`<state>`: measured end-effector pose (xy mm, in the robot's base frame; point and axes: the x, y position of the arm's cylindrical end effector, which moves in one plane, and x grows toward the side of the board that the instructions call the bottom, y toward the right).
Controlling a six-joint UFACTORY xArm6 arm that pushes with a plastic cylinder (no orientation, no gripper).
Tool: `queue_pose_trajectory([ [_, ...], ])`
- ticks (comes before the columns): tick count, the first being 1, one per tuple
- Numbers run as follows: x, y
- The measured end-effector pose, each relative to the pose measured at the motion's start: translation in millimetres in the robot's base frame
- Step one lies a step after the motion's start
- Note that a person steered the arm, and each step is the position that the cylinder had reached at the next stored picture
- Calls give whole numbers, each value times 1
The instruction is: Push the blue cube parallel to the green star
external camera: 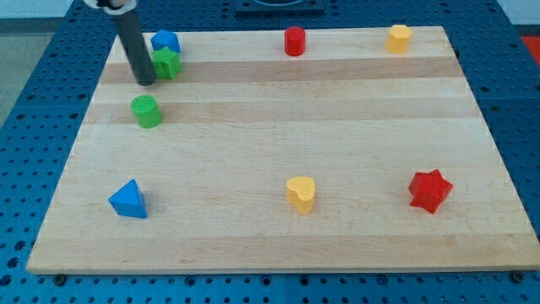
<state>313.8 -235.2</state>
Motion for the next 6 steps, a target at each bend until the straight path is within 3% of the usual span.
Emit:
queue_pose_trajectory([
  [1,0,-37],
  [3,-64,-54],
  [4,-91,-45],
  [6,-96,20],
])
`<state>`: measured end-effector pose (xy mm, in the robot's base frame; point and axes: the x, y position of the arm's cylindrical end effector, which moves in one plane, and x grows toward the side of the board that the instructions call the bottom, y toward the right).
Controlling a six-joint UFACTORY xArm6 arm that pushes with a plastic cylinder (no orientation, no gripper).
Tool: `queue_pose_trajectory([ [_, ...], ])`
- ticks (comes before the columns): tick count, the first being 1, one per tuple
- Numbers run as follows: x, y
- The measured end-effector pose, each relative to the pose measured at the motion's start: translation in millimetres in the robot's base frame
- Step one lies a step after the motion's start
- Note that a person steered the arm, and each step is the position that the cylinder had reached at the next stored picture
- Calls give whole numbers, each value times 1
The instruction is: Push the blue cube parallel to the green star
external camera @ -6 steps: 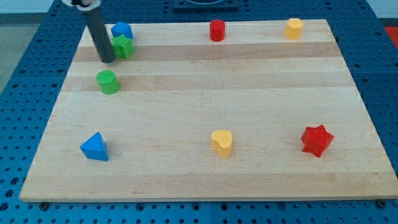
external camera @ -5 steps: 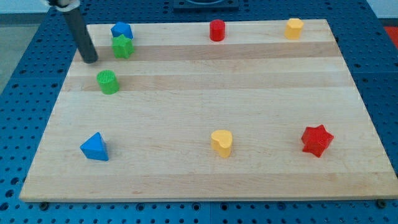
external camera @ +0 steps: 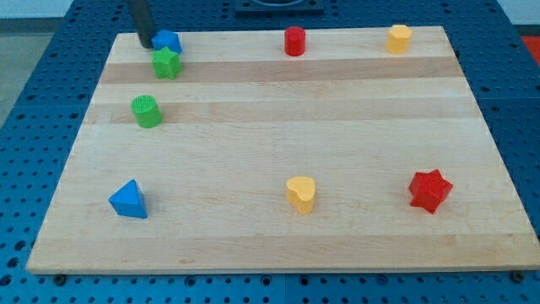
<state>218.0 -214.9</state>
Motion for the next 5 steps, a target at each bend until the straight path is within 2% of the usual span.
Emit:
queue_pose_trajectory([
  [3,10,107],
  [5,44,113],
])
